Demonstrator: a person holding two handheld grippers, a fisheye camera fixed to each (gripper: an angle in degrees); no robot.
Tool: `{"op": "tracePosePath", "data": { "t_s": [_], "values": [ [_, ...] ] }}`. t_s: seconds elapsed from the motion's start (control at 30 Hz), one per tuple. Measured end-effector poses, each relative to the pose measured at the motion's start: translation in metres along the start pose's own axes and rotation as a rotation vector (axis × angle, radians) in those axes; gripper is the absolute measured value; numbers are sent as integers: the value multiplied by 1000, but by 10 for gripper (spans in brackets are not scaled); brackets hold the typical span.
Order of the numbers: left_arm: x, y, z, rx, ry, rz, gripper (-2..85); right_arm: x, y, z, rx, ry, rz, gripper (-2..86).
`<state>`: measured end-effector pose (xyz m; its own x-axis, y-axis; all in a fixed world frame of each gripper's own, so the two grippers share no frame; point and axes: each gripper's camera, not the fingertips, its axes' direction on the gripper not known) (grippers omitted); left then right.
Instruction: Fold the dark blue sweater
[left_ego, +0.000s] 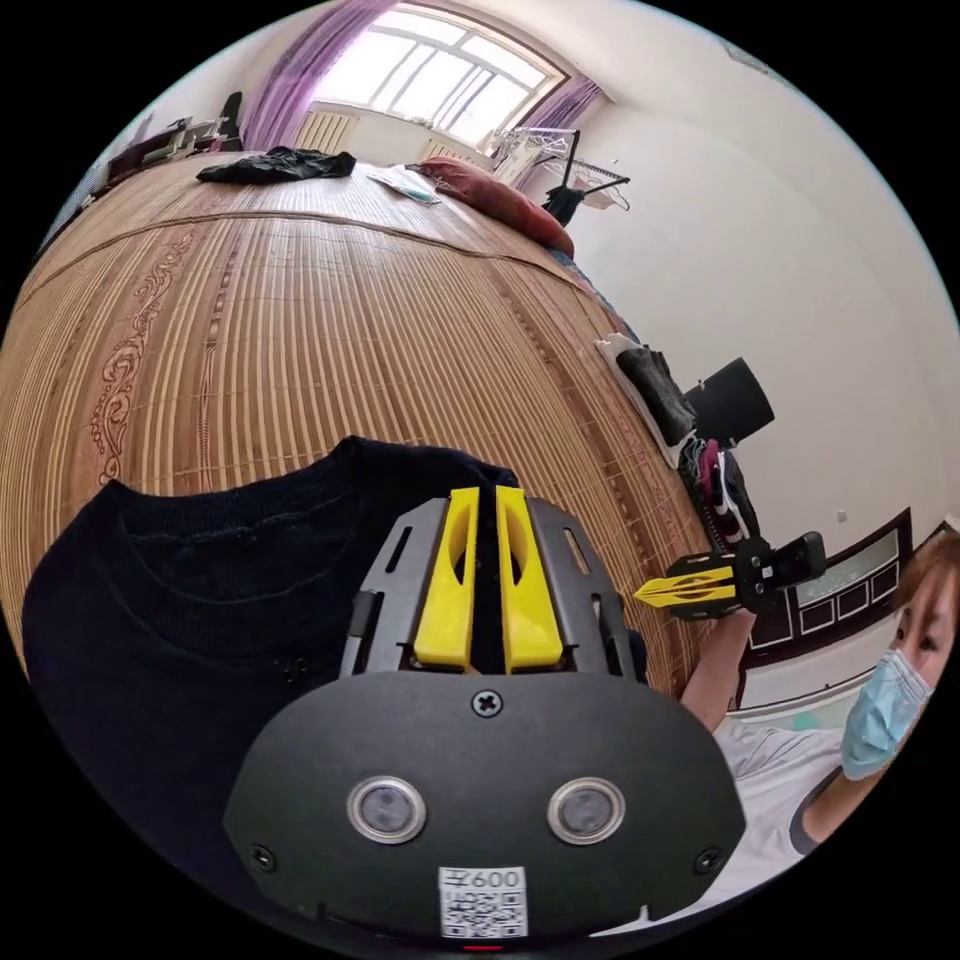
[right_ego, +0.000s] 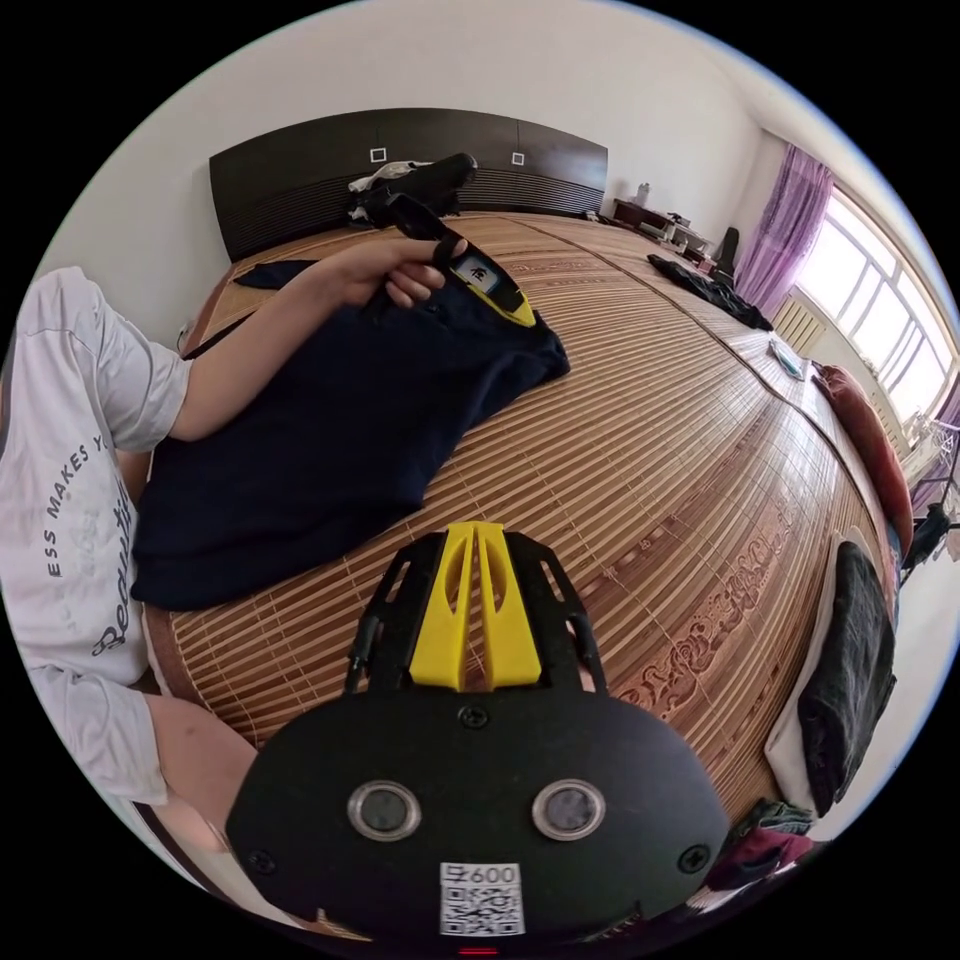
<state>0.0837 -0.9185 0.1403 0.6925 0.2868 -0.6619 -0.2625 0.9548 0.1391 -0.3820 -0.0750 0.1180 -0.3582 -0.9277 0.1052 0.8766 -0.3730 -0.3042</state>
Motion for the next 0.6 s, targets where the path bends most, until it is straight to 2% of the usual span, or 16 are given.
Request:
{"op": "tracePosePath", "data": {
  "t_s": [0.13,0.27,0.33,0.5,0.6],
  "values": [
    [2,5,6,12,42,-2,20,-1,-3,7,-24,-3,-7,-8],
    [16,11,24,-6,-89,83,8,-1,-3,10,-24,-7,-14,-8],
    [15,13,40,-78,-159,69,5,0,-2,10,-19,-16,-19,-8],
    [32,18,56,-115,-203,150,1,4,-1,14,-16,-25,-13,-8],
    [33,16,64,-95,-211,126,1,8,0,16,-12,-37,-5,-8]
  ]
}}
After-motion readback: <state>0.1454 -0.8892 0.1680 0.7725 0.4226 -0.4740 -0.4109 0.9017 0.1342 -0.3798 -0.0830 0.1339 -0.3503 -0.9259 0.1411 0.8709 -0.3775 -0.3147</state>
